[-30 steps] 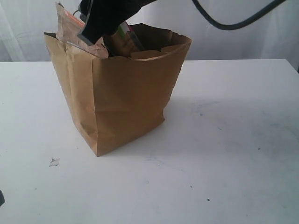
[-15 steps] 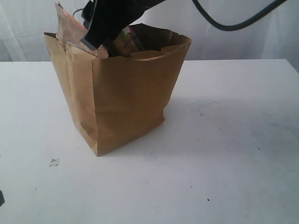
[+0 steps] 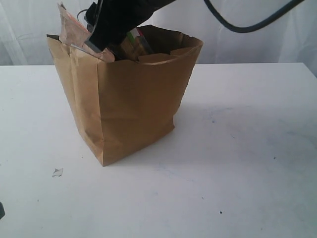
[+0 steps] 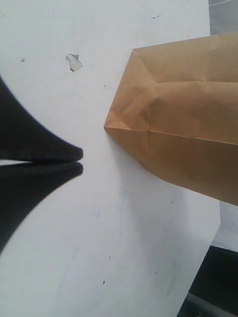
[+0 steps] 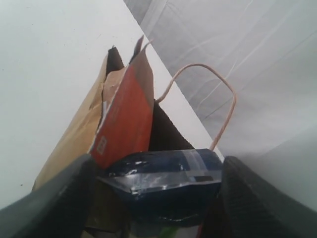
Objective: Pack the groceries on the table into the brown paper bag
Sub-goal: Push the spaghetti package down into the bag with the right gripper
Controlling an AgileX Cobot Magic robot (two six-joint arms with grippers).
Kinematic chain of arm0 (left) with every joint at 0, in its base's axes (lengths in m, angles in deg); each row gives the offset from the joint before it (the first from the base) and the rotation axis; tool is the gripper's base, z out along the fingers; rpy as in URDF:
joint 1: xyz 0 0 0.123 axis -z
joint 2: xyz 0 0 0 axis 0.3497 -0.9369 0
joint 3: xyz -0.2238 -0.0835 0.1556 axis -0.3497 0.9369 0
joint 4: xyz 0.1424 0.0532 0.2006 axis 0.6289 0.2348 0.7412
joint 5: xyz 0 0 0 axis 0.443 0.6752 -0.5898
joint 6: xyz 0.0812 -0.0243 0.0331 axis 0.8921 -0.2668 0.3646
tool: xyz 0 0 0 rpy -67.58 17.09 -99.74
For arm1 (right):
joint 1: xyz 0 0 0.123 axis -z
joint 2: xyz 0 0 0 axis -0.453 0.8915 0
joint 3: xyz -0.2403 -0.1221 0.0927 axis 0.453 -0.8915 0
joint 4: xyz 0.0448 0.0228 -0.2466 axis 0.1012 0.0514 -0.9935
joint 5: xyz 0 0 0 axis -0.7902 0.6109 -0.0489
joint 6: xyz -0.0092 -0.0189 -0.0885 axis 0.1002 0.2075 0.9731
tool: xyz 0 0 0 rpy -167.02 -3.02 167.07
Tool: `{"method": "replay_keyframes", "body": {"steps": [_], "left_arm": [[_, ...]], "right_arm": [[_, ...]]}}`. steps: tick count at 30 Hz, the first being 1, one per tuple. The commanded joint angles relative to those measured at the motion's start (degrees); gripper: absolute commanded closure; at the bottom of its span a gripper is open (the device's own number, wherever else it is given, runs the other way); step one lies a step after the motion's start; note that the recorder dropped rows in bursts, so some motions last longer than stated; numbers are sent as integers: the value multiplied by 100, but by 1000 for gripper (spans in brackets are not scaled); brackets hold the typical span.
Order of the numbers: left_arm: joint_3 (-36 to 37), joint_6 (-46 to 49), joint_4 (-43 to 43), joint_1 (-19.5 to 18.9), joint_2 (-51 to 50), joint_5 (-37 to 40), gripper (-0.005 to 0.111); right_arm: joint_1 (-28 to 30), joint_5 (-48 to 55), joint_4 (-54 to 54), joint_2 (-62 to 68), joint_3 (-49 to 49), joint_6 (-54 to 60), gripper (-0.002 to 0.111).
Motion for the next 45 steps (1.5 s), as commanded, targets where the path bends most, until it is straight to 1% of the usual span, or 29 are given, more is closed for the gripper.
{"method": "replay_keyframes", "body": {"steps": [1, 39, 45], "left_arm": [[14, 3, -32, 30, 26, -22, 107], [14, 3, -32, 30, 26, -22, 107], [14, 3, -32, 30, 26, -22, 107]], "right_arm": [[19, 134, 6, -54, 36, -65, 41], [19, 530, -153, -130, 36, -65, 41], [19, 746, -200, -130, 36, -65, 41]]}}
